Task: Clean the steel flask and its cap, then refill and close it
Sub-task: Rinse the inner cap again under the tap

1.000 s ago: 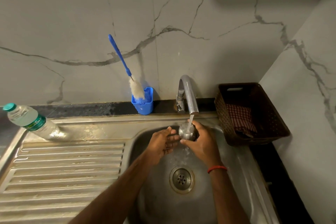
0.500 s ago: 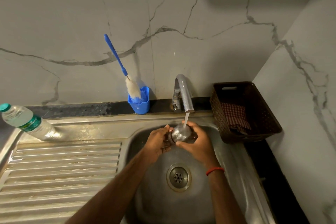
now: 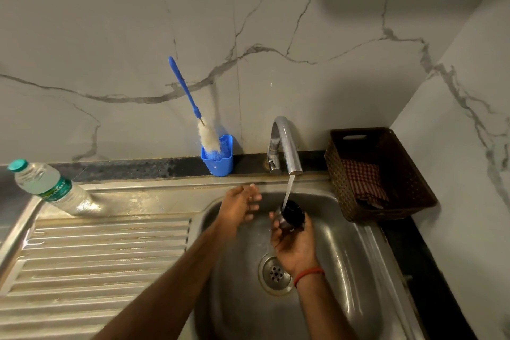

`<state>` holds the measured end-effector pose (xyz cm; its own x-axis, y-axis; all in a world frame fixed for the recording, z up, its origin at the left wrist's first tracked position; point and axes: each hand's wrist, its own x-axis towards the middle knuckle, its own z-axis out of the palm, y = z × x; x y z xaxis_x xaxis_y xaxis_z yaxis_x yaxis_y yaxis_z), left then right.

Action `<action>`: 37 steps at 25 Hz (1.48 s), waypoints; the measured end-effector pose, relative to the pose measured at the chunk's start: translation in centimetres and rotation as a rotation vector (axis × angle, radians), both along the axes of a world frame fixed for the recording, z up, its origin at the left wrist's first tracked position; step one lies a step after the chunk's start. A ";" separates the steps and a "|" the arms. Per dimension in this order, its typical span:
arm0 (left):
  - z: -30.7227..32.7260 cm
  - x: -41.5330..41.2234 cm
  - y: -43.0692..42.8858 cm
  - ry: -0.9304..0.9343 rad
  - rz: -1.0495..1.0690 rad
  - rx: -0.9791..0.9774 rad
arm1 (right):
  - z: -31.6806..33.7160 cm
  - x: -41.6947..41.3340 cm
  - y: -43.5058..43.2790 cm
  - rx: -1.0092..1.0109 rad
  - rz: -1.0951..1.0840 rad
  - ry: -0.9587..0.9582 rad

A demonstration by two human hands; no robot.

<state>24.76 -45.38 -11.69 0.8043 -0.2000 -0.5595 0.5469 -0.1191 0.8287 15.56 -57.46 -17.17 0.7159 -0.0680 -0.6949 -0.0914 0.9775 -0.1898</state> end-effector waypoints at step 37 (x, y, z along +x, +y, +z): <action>1.8 4.2 -4.5 -0.447 -0.712 0.321 | 2.2 -0.6 -2.6 -0.387 0.193 0.004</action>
<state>28.97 -49.90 -9.89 0.7055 -0.6227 -0.3386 -0.1109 -0.5688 0.8150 14.96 -60.09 -14.99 0.7386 -0.1887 -0.6473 -0.2675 0.7993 -0.5382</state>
